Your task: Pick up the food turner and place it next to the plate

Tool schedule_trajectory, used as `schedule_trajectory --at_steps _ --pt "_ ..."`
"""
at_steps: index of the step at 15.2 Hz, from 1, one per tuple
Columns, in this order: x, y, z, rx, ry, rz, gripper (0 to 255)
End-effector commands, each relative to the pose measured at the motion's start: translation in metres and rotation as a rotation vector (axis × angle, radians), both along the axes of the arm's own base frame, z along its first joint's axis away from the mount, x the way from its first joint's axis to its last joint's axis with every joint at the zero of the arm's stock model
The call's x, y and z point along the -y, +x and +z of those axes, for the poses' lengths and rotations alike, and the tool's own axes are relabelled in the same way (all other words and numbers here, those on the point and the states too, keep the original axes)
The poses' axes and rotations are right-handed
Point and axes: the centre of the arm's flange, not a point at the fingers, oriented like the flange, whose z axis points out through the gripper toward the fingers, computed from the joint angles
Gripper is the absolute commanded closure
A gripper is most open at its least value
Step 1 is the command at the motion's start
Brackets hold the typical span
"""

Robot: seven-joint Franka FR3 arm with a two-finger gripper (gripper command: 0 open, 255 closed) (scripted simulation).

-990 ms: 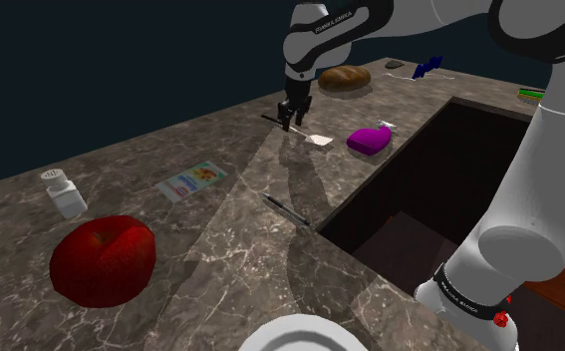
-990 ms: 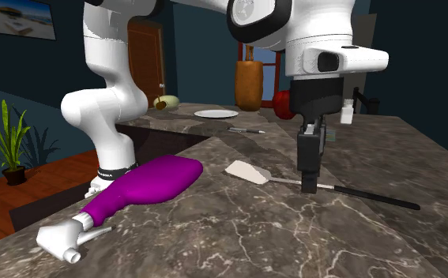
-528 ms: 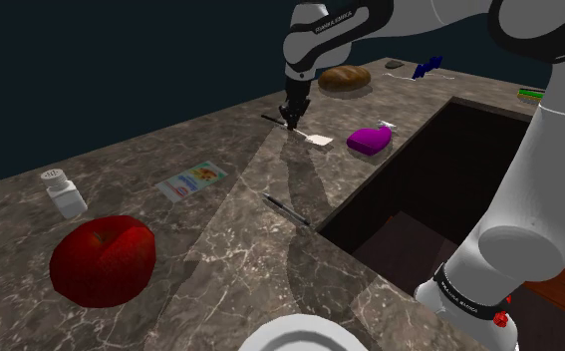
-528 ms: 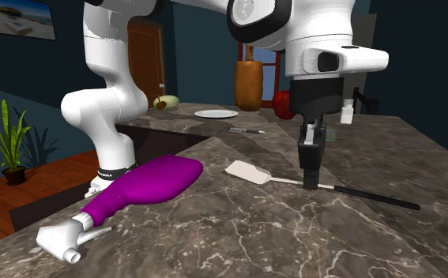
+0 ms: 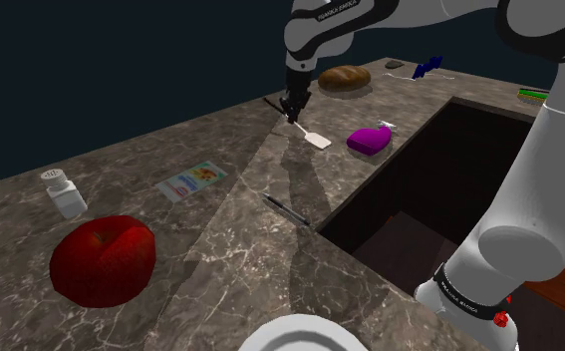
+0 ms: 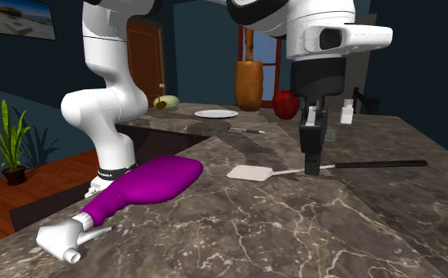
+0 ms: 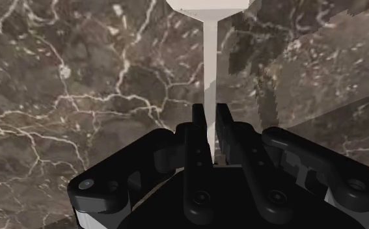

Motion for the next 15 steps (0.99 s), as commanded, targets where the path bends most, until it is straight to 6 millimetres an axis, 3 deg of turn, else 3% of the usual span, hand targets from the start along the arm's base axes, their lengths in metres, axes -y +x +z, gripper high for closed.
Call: schedule_trajectory --at_steps 1,11,15 --pt "0.0 0.001 0.011 0.0 0.0 0.0 255" --pt "0.0 0.001 0.06 0.0 0.0 0.0 255" --pt "-0.03 -0.043 0.06 0.0 0.0 0.0 255"
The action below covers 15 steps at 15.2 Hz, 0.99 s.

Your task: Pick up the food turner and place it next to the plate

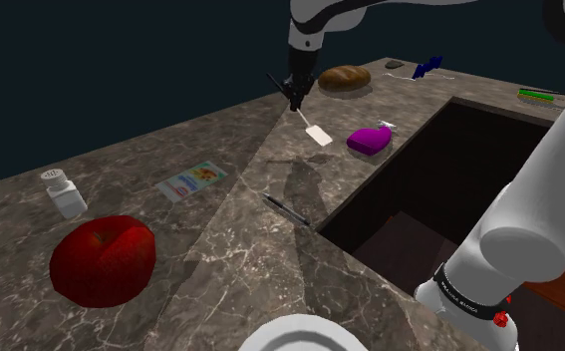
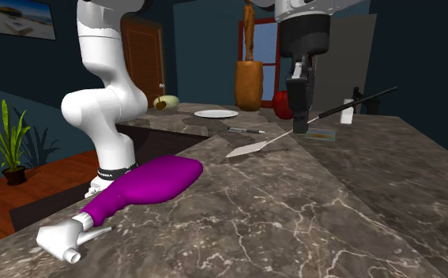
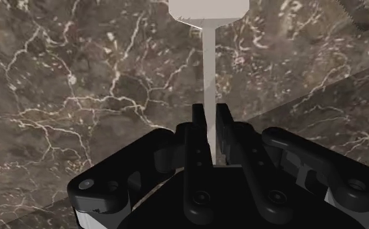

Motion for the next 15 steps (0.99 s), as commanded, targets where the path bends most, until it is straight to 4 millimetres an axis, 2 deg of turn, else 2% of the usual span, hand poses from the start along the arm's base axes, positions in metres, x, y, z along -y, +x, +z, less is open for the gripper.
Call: schedule_trajectory --at_steps 1,15 --pt "-0.013 -0.022 -0.001 0.0 0.0 0.0 255" --pt "-0.119 -0.173 0.0 0.0 0.0 0.0 255"
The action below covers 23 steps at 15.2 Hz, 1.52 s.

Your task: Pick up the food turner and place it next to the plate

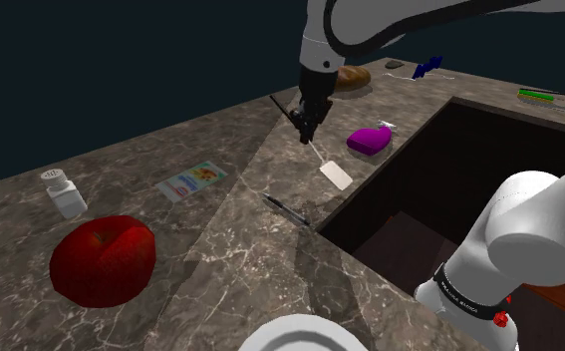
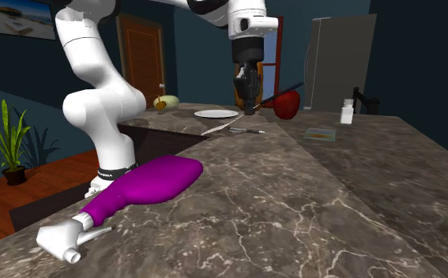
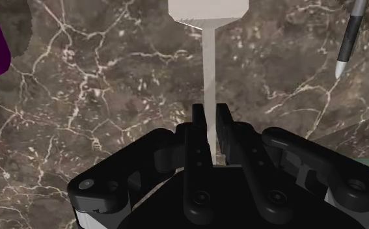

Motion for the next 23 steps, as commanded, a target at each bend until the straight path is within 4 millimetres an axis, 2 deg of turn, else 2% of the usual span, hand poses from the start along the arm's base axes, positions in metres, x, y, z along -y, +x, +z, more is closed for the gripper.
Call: schedule_trajectory --at_steps 1,23 --pt "-0.015 -0.025 0.001 0.0 -0.001 -0.001 255" --pt "-0.182 -0.263 0.001 0.0 -0.001 -0.001 255"
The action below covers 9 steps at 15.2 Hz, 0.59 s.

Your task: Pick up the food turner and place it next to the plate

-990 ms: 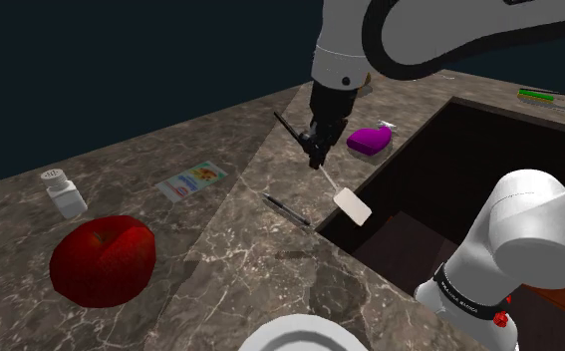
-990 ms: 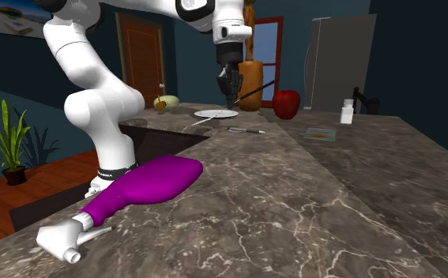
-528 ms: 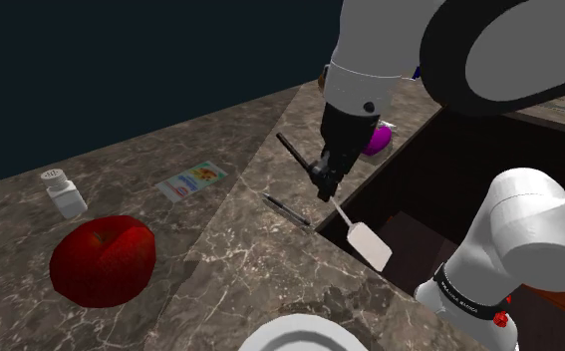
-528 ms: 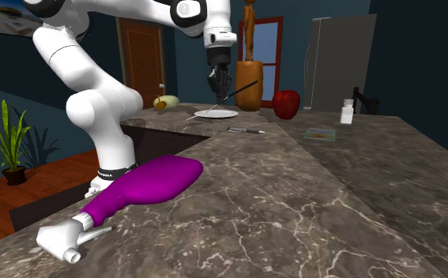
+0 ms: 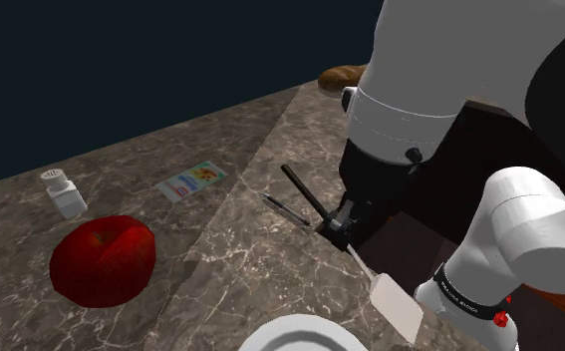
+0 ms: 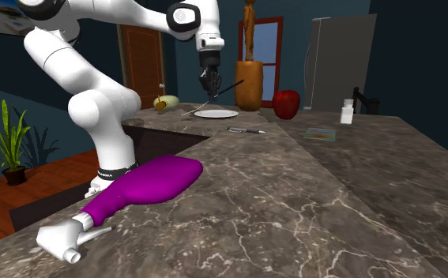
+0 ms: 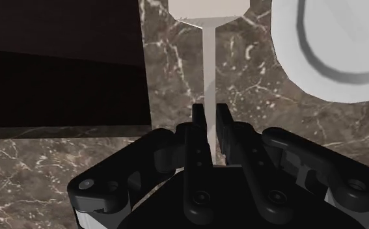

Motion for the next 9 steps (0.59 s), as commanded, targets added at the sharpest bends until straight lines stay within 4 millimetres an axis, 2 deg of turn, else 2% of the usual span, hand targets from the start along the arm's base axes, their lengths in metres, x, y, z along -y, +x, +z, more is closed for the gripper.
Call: schedule_trajectory --at_steps 1,9 --pt "-0.014 -0.024 -0.001 0.0 0.0 -0.002 255" --pt "-0.075 -0.11 -0.001 0.0 0.0 -0.002 255"
